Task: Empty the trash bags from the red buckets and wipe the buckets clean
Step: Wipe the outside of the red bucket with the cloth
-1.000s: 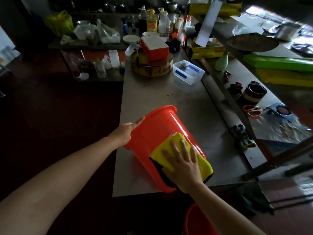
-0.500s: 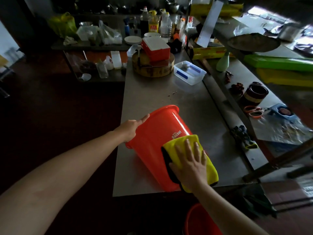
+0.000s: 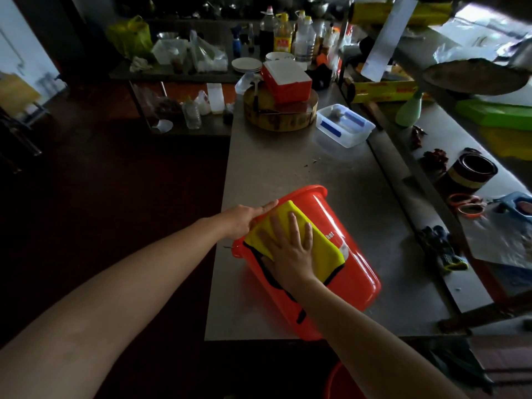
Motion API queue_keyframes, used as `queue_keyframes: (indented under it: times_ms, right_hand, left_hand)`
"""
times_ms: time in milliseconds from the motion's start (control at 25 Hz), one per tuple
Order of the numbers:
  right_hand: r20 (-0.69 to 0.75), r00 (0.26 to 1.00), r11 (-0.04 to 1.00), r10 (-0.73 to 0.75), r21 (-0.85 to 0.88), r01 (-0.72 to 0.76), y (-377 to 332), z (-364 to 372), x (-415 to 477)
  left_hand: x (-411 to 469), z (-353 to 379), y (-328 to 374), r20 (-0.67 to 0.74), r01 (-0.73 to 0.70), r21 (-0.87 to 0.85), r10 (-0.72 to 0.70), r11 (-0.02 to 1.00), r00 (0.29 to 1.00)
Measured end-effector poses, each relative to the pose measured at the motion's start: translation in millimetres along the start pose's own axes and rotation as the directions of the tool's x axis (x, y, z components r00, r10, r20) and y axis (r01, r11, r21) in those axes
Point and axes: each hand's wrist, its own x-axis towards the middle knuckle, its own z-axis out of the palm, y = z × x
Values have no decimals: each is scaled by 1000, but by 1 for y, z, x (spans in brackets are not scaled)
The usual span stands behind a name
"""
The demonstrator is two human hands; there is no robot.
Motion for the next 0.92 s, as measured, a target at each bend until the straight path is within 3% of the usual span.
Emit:
queue_keyframes:
  times_ms: [280,600,920]
  right_hand:
    - [24,1000,1000,1,-10,-1,19,-7,-28]
    - [123,983,990,136,19,-139,51,-14,-111]
    - [198,975,989,101,89,-120,31,-35,-28]
  left_hand:
    - [-2,7,-3,-20,-48,-49,47,998,999]
    - [-16,18,-2,-82,-38,-21,36,999,996]
    - [-26,29,-4,-172,14,-37,-20,999,985]
